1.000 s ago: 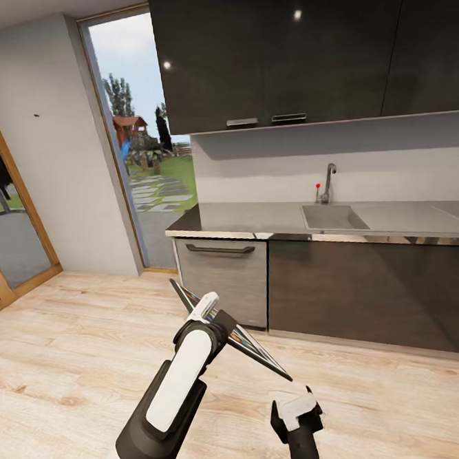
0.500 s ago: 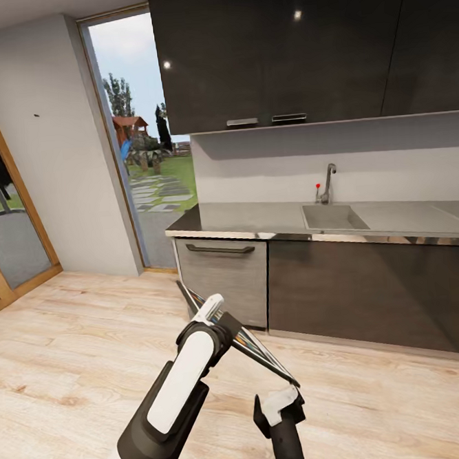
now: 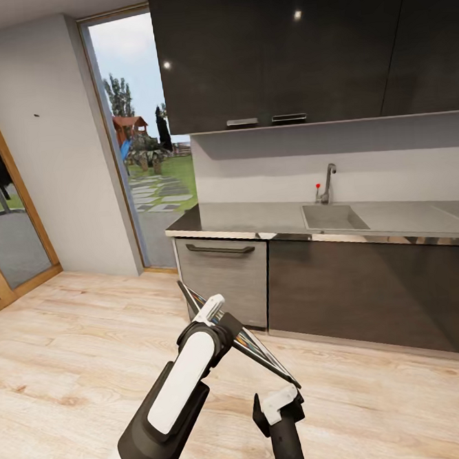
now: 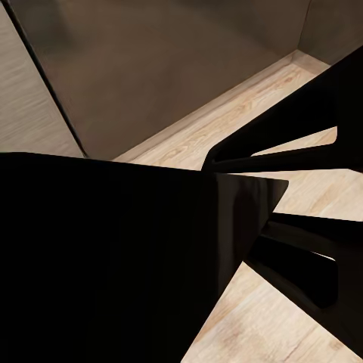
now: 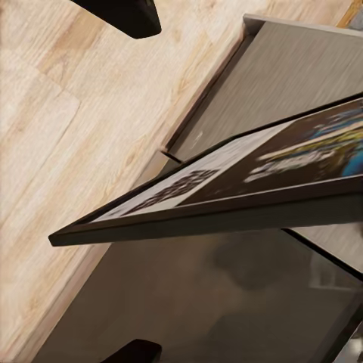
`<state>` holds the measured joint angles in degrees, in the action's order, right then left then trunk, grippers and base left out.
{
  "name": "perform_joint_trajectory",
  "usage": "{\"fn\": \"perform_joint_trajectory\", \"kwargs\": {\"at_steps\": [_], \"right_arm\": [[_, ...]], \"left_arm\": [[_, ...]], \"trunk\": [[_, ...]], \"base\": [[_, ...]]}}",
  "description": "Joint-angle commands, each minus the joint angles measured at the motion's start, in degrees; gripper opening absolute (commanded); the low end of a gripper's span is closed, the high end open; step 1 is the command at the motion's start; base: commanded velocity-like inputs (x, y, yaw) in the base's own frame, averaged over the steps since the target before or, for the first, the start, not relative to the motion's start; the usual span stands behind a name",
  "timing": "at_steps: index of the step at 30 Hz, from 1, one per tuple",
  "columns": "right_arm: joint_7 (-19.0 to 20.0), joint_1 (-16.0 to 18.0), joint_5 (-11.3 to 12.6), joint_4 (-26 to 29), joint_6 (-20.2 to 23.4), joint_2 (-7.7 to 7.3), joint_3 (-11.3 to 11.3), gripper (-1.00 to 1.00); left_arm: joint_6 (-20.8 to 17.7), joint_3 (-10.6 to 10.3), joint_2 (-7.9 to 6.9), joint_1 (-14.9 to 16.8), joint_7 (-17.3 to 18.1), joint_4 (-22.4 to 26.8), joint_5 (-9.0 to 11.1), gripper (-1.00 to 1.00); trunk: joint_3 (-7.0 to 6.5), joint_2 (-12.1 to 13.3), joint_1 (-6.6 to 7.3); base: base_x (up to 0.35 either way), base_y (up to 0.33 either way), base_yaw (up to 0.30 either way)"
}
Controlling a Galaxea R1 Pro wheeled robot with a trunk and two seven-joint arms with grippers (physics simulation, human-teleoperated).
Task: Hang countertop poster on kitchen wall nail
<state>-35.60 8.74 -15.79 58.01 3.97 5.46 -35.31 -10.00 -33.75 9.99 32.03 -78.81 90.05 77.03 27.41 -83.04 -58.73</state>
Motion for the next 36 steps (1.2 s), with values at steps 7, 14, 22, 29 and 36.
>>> {"fn": "perform_joint_trajectory", "kwargs": {"at_steps": [7,14,22,29,36], "right_arm": [[0.00,0.05,-0.47,0.00,0.51,-0.01,-0.09,1.00],[0.16,0.30,-0.49,0.08,0.77,0.08,-0.03,1.00],[0.13,2.08,-0.48,0.09,1.05,0.00,0.04,1.00],[1.58,2.96,-0.54,0.09,1.15,-0.03,0.13,1.00],[2.62,3.32,-0.49,0.05,1.23,-0.02,0.17,1.00]], "left_arm": [[-0.73,0.00,0.01,0.05,-0.29,0.05,0.04,-1.00],[-0.73,0.00,0.01,0.05,-0.29,0.05,0.05,-1.00],[-0.73,0.00,0.01,0.05,-0.29,0.04,0.00,-1.00],[-0.72,-0.04,0.01,0.05,-0.31,0.04,-0.02,-1.00],[-0.71,-0.08,0.01,0.05,-0.30,0.04,0.01,-1.00]], "trunk": [[0.06,-0.04,0.00],[0.06,-0.04,0.00],[0.06,-0.04,0.00],[0.06,-0.04,0.00],[0.06,-0.04,0.00]], "base": [[0.000,0.000,0.000],[0.000,0.000,0.000],[0.000,0.000,0.000],[0.000,0.000,0.000],[0.000,0.000,0.000]]}}
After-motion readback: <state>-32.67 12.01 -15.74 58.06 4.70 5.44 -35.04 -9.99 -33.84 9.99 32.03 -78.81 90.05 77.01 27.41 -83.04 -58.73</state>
